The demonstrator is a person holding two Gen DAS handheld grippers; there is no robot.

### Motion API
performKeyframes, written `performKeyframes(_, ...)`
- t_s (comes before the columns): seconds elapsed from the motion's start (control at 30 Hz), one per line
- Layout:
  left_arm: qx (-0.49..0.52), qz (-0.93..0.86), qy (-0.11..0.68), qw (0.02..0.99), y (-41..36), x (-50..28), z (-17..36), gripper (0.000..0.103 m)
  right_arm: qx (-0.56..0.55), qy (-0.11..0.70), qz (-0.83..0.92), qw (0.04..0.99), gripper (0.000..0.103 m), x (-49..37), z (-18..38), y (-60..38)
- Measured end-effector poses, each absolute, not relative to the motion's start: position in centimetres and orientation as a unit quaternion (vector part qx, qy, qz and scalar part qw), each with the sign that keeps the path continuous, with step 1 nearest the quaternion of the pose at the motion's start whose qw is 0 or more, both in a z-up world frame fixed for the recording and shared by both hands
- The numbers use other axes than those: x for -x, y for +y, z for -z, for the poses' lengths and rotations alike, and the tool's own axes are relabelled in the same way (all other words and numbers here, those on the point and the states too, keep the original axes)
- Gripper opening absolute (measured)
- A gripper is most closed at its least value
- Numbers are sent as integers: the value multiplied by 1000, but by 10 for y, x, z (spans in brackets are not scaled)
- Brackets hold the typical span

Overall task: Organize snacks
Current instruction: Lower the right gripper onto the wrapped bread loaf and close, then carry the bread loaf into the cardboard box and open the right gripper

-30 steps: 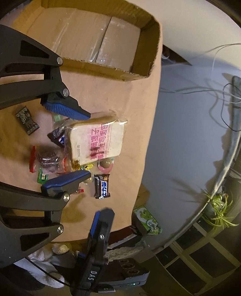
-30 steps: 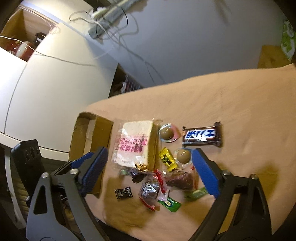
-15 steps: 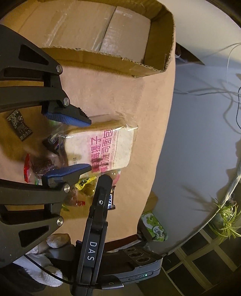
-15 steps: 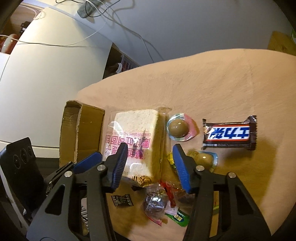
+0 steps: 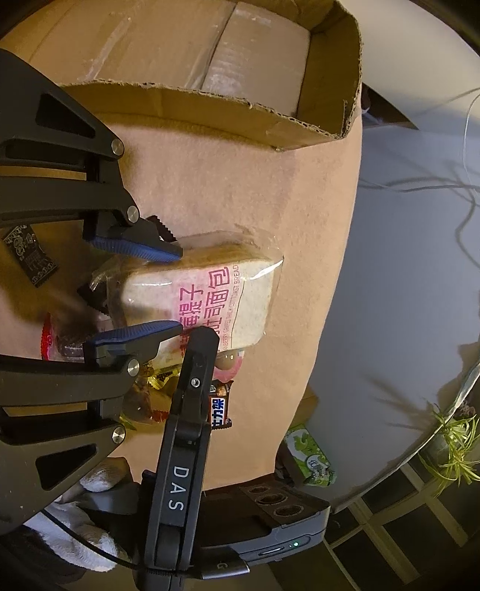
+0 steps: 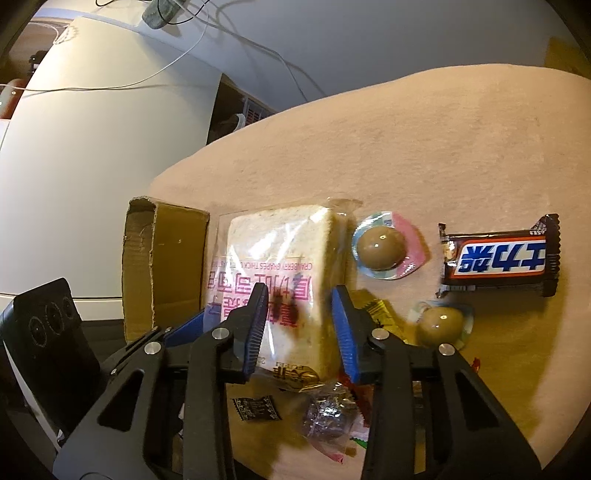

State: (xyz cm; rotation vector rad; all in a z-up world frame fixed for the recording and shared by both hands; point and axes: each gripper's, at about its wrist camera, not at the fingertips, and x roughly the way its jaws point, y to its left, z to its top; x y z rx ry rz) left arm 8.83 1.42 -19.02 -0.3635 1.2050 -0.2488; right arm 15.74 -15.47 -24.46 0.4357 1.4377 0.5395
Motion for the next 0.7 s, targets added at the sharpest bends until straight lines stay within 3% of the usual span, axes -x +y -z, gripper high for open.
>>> performKeyframes(0.7, 153, 113, 503, 843, 31, -55, 144, 32, -173, 611, -273, 723, 37, -128, 191, -146)
